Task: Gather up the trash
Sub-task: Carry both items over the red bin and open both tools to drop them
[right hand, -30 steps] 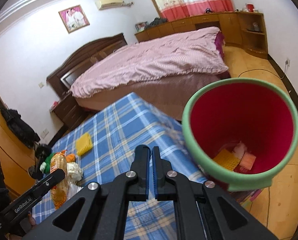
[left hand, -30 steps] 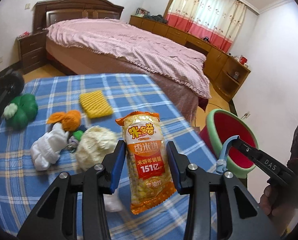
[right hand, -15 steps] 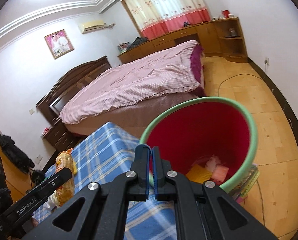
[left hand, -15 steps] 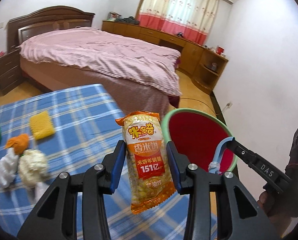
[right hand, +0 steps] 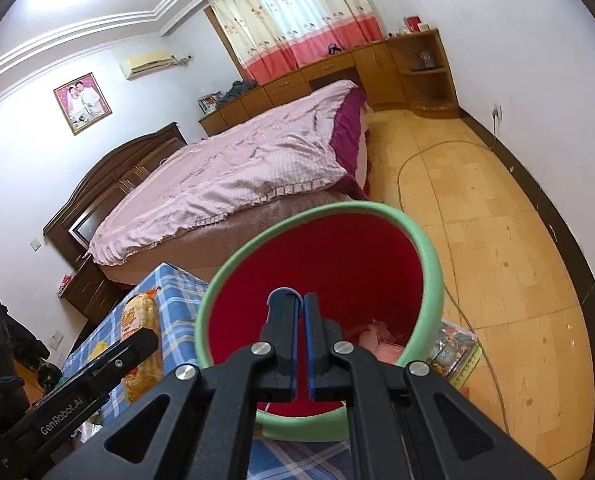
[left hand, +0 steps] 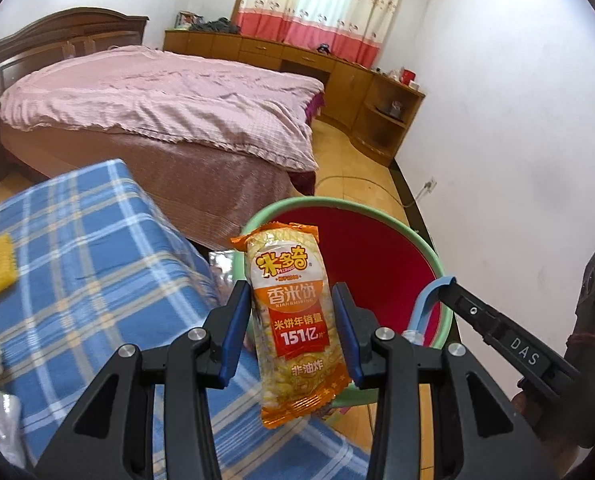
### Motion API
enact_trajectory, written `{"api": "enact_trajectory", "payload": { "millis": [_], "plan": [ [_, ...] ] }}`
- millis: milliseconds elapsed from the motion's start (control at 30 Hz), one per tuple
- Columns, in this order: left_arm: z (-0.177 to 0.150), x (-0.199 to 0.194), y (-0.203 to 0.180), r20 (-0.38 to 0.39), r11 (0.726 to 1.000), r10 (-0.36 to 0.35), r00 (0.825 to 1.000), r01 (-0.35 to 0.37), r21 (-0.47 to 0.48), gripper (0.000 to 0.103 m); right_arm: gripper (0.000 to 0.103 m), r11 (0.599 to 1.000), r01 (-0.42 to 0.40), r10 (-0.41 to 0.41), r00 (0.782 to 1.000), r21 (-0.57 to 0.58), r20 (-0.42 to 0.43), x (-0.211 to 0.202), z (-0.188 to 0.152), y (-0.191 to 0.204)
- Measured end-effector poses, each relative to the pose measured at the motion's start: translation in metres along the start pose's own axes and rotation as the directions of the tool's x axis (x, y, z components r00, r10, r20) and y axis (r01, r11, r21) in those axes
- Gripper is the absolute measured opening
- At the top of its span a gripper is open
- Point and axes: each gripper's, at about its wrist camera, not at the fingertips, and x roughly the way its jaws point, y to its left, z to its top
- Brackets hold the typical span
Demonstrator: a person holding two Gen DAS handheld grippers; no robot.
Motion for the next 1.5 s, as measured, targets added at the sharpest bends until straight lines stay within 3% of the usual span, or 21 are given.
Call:
{"api": "enact_trajectory", "payload": {
  "millis": [167,267,467,633,667,733,767,1100,1500],
  "plan": [
    [0.0,0.02,-0.012,-0.042,0.999,-0.033,0.999,0.034,0.031,0.042,0.005,1.0,0.011,-0.01,0.999,0.015,-0.039,0.015,-0.001,-0.012],
    [0.001,0.027,-0.017,-0.055,0.999,-0.013,0.998,0.016,0.042,0.044,0.008,1.0,0.011,-0.01,0.999,0.017,-0.05,0.022,0.001,-0.017],
    [0.005,0.03,-0.013,-0.062,1.0,-0.006,0.998,0.005,-0.011,0.051,0.008,1.0,-0.001,0.002,0.998,0.005,-0.071,0.032,0.004,-0.02],
    [0.01,0.024,-0.008,-0.048,0.999,0.026,0.999,-0.028,-0.04,0.051,0.022,1.0,-0.015,0.014,0.997,-0.015,-0.076,0.036,0.005,-0.02],
    [0.011,0.021,-0.007,-0.046,0.998,0.032,0.998,-0.034,-0.044,0.051,0.025,1.0,-0.014,0.013,0.997,-0.022,-0.072,0.036,0.005,-0.019],
    [0.012,0.014,-0.004,-0.034,0.997,0.042,0.999,-0.043,-0.056,0.051,0.044,0.999,-0.012,0.01,0.998,-0.03,-0.064,0.034,0.006,-0.019],
    [0.012,0.01,-0.002,-0.025,0.997,0.047,0.999,-0.049,-0.065,0.051,0.046,0.999,-0.013,0.011,0.998,-0.031,-0.061,0.034,0.006,-0.019],
    [0.011,-0.033,0.032,0.037,0.979,0.153,0.987,-0.147,-0.142,0.051,0.054,0.996,-0.055,0.049,0.996,-0.077,-0.075,0.028,0.006,0.0],
    [0.004,-0.101,0.082,0.104,0.936,0.298,0.949,-0.27,-0.225,0.051,0.061,0.98,-0.153,0.143,0.986,-0.128,-0.084,0.009,-0.004,0.053]
  ]
}}
